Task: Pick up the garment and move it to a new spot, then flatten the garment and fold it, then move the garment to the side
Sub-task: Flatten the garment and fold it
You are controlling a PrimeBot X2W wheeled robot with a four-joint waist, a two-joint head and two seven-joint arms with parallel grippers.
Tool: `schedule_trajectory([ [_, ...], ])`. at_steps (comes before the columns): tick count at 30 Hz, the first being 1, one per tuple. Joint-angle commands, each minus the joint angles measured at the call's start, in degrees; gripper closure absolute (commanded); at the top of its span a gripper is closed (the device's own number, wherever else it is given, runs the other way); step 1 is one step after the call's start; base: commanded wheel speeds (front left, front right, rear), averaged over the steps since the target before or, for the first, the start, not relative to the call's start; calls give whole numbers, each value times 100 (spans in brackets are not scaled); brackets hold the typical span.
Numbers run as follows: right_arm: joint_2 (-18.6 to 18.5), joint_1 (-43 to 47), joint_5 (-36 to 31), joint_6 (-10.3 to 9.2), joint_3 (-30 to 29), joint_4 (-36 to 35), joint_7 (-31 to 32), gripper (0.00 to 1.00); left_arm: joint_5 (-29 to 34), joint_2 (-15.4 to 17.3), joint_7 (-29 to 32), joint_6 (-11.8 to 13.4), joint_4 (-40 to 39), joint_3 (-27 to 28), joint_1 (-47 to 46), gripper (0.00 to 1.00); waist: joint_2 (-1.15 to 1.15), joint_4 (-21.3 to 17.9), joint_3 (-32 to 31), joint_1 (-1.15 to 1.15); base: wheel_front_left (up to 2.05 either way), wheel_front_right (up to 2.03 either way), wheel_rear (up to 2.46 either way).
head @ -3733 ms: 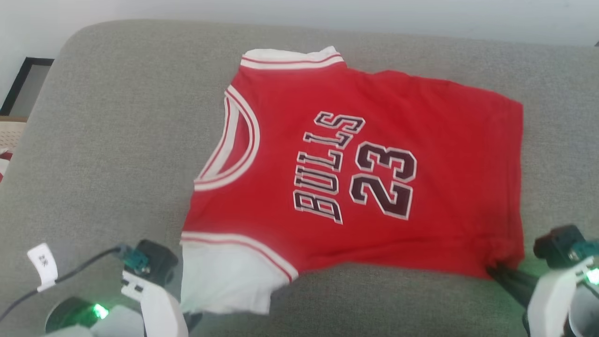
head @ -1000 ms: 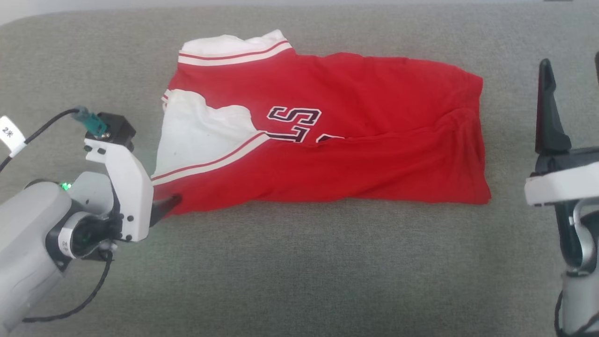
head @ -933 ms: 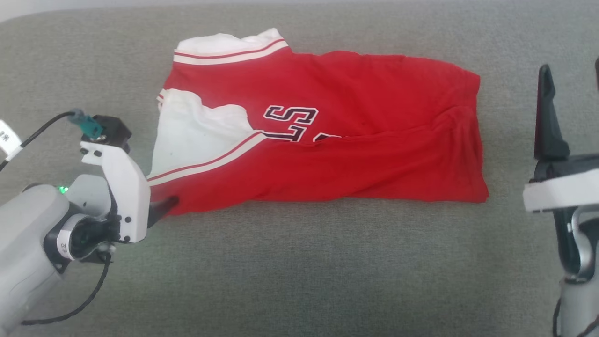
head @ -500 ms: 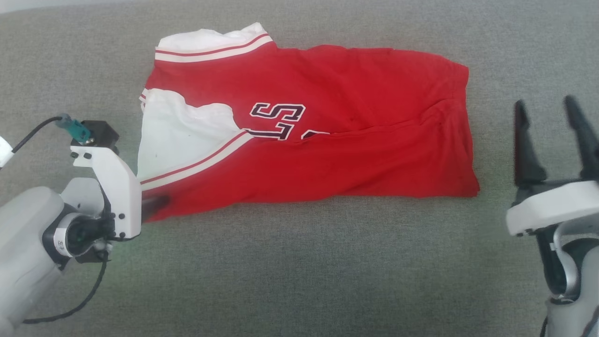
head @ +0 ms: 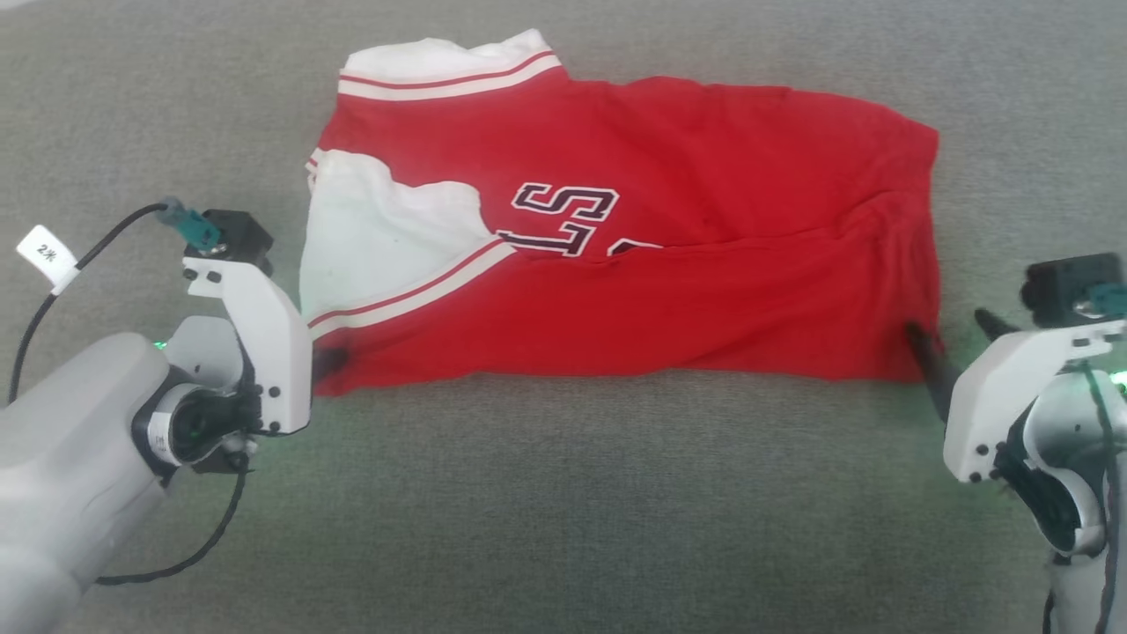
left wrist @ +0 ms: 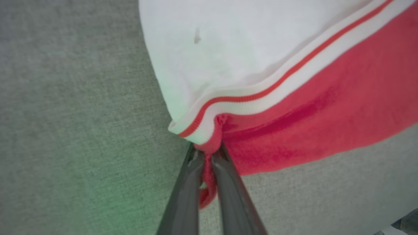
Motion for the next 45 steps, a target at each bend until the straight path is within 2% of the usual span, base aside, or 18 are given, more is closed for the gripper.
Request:
schedule_trajectory([
  [1,-86,-51,31,0,59,54,170,0,43,-249,53,-73,67,-234,219,100,-1,65,32,0,0,0,0],
  [8,-244,-102,333,1,304,389,1146,0,118,-441,-31,-216,283,-278,186,100,-1,233,85,0,0,0,0],
  [9,-281,-86,336,1,350,441,1264,8,129,-468,-46,-230,314,-286,186,100,-1,248,82,0,0,0,0],
  [10,-307,-85,328,1,375,484,1316,100,135,-489,-62,-244,348,-291,186,100,-1,264,78,0,0,0,0],
  [17,-412,-265,240,-6,277,459,1352,100,128,-456,-77,-308,508,-272,138,100,-1,344,-18,0,0,0,0],
  [24,-613,-303,466,-4,292,116,1492,100,73,-173,111,-116,245,-197,67,100,-1,408,-238,0,0,0,0],
  [29,-878,-218,630,-4,355,-199,1790,100,93,123,299,187,-250,-205,95,100,-1,459,-397,0,0,0,0],
  [34,-1182,34,858,-4,355,-572,2134,100,136,446,473,584,-987,-262,226,100,-1,510,-488,0,0,0,0],
  [36,-1328,286,998,-5,307,-776,2304,100,130,628,550,820,-1471,-314,360,100,-1,531,-522,0,0,0,0],
  [40,-1389,684,1143,-5,130,-949,2414,100,130,834,573,1121,-2022,-394,607,100,-1,548,-536,0,0,0,0],
  [45,-1293,1037,1195,-5,-23,-980,2348,100,117,908,540,1282,-2360,-467,814,100,-1,547,-532,0,0,0,0],
])
